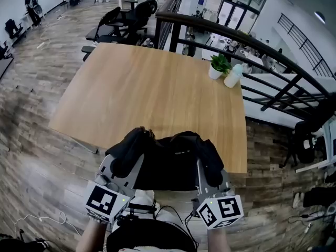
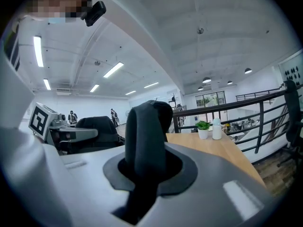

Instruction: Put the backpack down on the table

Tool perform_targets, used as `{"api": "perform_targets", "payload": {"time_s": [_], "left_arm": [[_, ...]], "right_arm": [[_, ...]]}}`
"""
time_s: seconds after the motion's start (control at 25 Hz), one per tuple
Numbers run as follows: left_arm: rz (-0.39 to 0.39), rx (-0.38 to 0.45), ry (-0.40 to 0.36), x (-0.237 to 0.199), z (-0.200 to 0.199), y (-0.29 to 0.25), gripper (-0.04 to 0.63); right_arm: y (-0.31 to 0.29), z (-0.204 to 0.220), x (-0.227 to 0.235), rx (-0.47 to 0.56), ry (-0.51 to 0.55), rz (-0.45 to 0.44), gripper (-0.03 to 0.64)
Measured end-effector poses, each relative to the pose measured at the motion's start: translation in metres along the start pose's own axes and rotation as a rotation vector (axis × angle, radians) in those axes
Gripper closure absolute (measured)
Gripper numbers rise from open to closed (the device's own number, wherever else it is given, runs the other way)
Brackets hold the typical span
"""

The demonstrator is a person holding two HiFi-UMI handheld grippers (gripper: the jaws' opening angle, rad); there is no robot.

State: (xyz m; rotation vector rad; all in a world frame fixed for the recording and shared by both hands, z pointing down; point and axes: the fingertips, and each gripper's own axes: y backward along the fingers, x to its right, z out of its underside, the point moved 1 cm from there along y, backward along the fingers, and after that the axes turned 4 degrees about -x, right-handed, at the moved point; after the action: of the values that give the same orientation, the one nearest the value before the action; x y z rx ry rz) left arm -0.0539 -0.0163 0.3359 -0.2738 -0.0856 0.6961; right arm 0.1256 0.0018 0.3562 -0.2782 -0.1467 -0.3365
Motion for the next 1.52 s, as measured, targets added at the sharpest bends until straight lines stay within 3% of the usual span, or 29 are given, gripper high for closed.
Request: {"api": "perform_targets", "payload": {"time_s": [0.28, 0.4, 0.56, 0.68, 1.52], "left_arm": [[0.034, -0.024, -0.027, -0.047, -0.018, -0.045, 0.549], [0.049, 0.019, -0.001, -0.067, -0.028, -0.064, 0.549], [0.064, -0.006, -0.013, -0.092, -0.032, -0.080, 0.549], [0.079, 0.024, -0.005, -0.105, -0.035, -0.089, 0.549], [0.087, 0.028, 0.004, -0.124, -0.050, -0.126, 0.549]], "right_arm": [[-0.055, -0.023, 0.013, 0.003, -0.009, 0.038, 0.558], [-0.080, -0.031, 0.017, 0.005, -0.013, 0.053, 0.558], [-0.107, -0.039, 0.018, 0.011, -0.019, 0.075, 0.558], [-0.121, -0.041, 0.017, 0.010, -0.022, 0.091, 0.558], [-0.156, -0.060, 0.037, 0.005, -0.018, 0.084, 0.558]]}}
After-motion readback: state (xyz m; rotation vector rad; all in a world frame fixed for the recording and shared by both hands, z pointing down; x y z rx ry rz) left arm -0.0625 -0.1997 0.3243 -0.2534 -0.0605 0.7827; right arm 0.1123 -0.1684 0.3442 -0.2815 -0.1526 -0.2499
